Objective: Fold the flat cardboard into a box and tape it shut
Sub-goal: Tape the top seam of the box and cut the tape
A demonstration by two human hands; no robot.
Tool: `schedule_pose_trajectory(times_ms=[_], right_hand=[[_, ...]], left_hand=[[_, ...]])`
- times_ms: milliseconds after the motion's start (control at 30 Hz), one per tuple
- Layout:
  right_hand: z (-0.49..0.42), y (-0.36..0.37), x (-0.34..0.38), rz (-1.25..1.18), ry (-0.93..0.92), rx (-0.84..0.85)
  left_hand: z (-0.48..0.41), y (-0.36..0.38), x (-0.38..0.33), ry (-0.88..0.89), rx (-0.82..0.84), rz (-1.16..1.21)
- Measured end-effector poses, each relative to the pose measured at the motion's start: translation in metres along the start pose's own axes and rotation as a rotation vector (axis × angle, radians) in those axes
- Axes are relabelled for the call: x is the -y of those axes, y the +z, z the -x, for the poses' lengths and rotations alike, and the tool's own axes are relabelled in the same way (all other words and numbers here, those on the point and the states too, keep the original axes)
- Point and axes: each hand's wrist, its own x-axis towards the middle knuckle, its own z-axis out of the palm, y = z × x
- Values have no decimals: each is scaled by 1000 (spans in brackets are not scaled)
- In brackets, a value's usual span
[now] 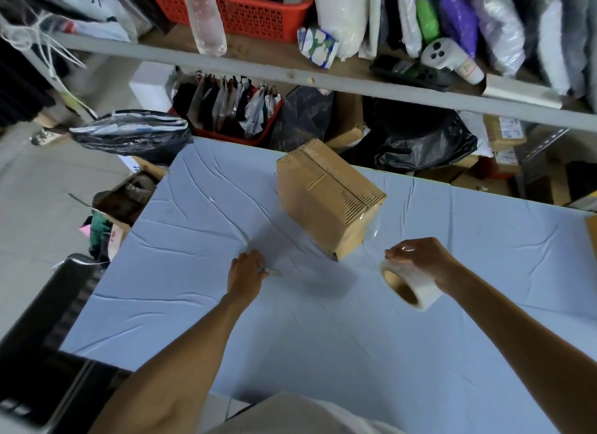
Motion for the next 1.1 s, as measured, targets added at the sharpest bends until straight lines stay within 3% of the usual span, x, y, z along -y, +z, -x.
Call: schedule_pose_trajectory(times_ms=[267,467,600,867,1100], right_hand=[[1,-1,4,-19,-2,8],[6,-3,6,-23,18,2],[9,-7,6,-35,15,-3],[13,-15,9,-53,-37,-27],[13,-20,8,-55,-72,-13]], left_hand=[[9,-6,-20,41,107,248],[19,-10,-58,-81,233,570],[32,-17,-90,32,211,549],[54,-42,-144,337,16,442],[49,-56,-173,420,-34,333]])
